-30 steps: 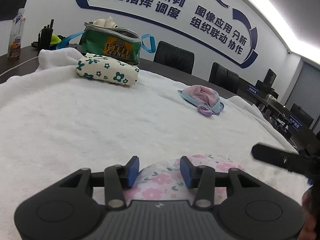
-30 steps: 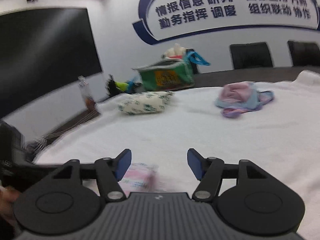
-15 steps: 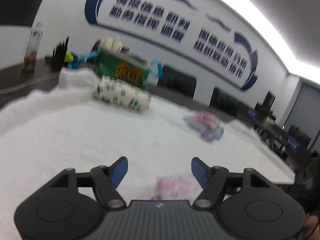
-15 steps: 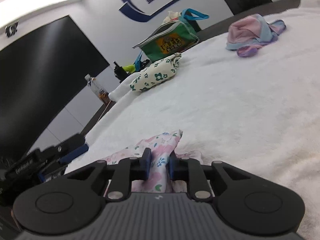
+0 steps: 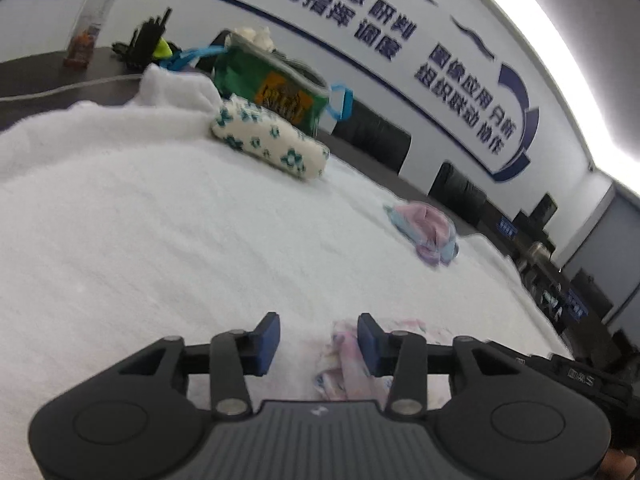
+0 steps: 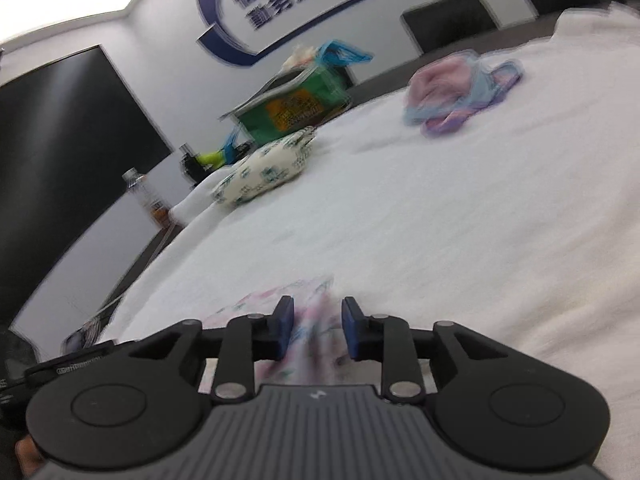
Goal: Fold clothes
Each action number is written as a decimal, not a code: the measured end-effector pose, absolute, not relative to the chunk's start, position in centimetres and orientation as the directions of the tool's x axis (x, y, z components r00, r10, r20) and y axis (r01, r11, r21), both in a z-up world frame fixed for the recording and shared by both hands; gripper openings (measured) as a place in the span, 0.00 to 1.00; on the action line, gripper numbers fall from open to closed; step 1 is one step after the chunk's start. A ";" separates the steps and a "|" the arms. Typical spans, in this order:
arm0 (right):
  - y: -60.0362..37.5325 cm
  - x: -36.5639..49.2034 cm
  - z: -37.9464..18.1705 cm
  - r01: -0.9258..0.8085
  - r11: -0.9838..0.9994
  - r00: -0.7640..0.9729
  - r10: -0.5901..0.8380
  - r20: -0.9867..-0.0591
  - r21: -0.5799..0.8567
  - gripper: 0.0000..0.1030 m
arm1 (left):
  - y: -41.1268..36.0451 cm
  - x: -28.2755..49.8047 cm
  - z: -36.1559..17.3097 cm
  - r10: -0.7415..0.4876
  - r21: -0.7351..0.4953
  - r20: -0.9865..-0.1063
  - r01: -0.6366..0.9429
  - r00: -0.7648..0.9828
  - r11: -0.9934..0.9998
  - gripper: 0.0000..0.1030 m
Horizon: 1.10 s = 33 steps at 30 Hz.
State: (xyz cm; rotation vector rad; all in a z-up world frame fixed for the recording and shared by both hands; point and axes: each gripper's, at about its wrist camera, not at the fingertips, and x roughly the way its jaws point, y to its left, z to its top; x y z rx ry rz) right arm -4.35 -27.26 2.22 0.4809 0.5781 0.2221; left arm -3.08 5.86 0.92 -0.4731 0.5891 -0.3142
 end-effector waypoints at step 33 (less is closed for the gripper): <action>-32.2 -6.1 4.2 -0.400 0.784 0.682 0.600 -0.418 0.474 0.74 | 4.6 -2.0 2.8 -0.487 -0.478 -0.598 0.205 0.637 0.854 0.76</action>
